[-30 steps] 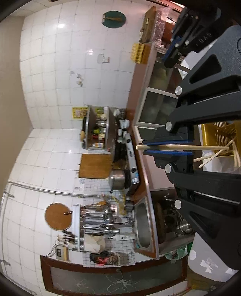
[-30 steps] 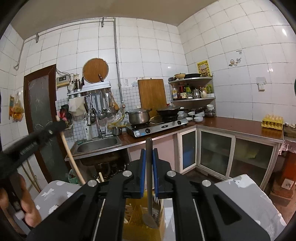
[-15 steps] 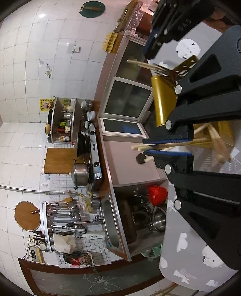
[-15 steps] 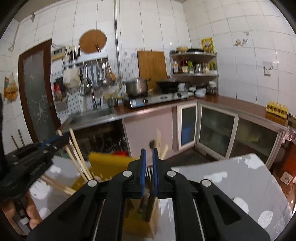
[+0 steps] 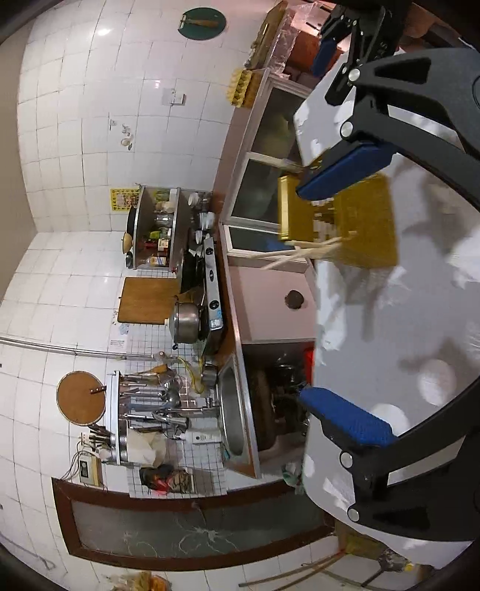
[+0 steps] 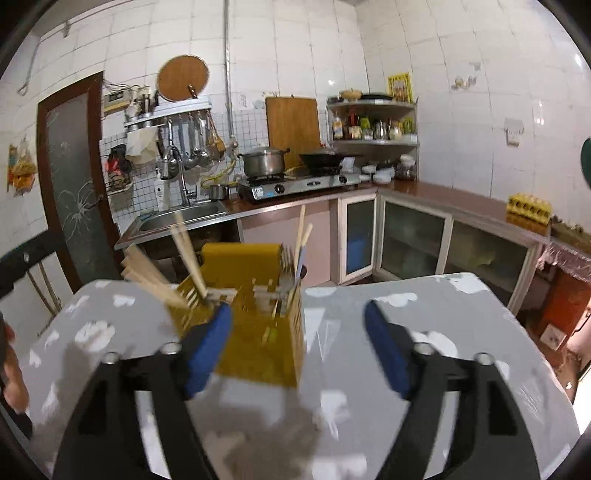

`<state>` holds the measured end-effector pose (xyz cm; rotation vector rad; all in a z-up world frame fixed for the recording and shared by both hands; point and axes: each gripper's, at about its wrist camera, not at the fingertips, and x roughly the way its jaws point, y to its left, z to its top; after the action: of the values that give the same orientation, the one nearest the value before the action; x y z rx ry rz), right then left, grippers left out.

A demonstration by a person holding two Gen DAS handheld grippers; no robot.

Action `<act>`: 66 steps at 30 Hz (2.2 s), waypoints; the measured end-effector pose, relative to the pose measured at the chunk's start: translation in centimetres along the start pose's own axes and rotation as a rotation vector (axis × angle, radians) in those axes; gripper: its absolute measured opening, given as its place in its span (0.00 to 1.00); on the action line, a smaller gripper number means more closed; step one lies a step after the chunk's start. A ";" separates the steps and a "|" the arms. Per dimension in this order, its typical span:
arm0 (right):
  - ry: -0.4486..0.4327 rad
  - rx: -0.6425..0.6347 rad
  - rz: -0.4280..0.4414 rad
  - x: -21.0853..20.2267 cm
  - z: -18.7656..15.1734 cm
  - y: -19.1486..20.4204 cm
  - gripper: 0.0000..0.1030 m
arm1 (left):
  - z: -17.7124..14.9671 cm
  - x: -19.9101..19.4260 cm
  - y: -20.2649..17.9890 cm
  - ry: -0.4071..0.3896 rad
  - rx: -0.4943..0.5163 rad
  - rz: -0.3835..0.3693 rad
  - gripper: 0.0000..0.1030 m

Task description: Organize utensils

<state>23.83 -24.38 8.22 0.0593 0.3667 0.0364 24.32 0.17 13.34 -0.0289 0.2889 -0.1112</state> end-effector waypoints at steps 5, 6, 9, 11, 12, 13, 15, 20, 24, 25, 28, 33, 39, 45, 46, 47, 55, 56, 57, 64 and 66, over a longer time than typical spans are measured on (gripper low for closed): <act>-0.026 0.001 -0.010 -5.3 -4.7 1.5 0.93 | -4.6 -4.9 0.0 0.021 0.017 -0.005 0.95; -0.030 0.003 -0.015 -6.2 -5.6 1.8 0.94 | -5.6 -5.8 -0.1 0.020 0.025 -0.006 0.95; -0.058 -0.005 -0.033 -8.7 -7.8 2.6 0.96 | -8.6 -8.2 -0.6 0.009 0.047 -0.003 0.95; -0.075 -0.009 -0.047 -10.0 -9.0 3.0 0.96 | -10.6 -9.5 -0.8 0.001 0.054 -0.011 0.95; -0.079 -0.008 -0.053 -10.5 -9.5 3.3 0.96 | -11.3 -9.8 -0.9 0.002 0.058 -0.008 0.95; -0.083 -0.007 -0.052 -11.0 -10.1 3.5 0.96 | -12.1 -10.2 -1.0 0.005 0.066 -0.002 0.95; -0.082 -0.009 -0.029 -11.7 -10.8 3.9 0.96 | -13.2 -10.5 -1.2 0.014 0.092 0.003 0.95; -0.093 -0.006 -0.035 -12.6 -12.4 4.0 0.96 | -14.9 -11.2 -0.8 -0.022 0.095 0.062 0.95; -0.098 -0.011 -0.055 -12.7 -13.5 4.2 0.96 | -15.2 -11.6 -0.5 -0.070 0.079 0.103 0.95; -0.111 -0.017 -0.059 -13.0 -13.8 4.3 0.96 | -15.5 -11.7 -0.4 -0.083 0.075 0.115 0.95; -0.131 -0.025 -0.061 -13.4 -13.8 4.5 0.96 | -16.0 -11.8 -0.3 -0.085 0.080 0.134 0.95; -0.115 -0.008 -0.055 -13.1 -13.8 4.1 0.96 | -15.9 -11.9 -0.4 -0.092 0.093 0.145 0.95; -0.106 -0.034 -0.059 -12.9 -13.8 4.5 0.96 | -16.0 -12.4 -0.4 -0.116 0.098 0.153 0.95; -0.105 -0.034 -0.059 -12.9 -13.9 4.4 0.96 | -15.9 -12.1 0.6 -0.098 0.049 0.150 0.95; -0.108 -0.030 -0.059 -12.9 -13.9 4.4 0.96 | -15.9 -11.9 0.8 -0.090 0.040 0.148 0.95; -0.110 -0.027 -0.059 -13.0 -13.9 4.3 0.96 | -15.9 -11.8 0.9 -0.085 0.036 0.147 0.95; -0.121 -0.041 -0.063 -13.2 -14.0 4.8 0.96 | -16.0 -11.7 1.2 -0.082 0.021 0.143 0.95; -0.123 -0.040 -0.063 -13.2 -14.0 4.8 0.96 | -16.0 -11.7 1.2 -0.084 0.022 0.143 0.95; -0.125 -0.041 -0.063 -13.3 -14.1 4.8 0.96 | -16.0 -11.7 1.2 -0.085 0.023 0.144 0.95; -0.124 -0.040 -0.062 -13.2 -14.1 4.9 0.96 | -15.9 -11.8 1.1 -0.087 0.025 0.143 0.95; -0.126 -0.043 -0.063 -13.2 -14.1 4.9 0.96 | -15.9 -11.8 1.2 -0.087 0.020 0.141 0.95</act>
<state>6.29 -19.33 0.11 0.0076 0.2420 -0.0214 8.68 2.50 1.39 0.0065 0.2024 0.0269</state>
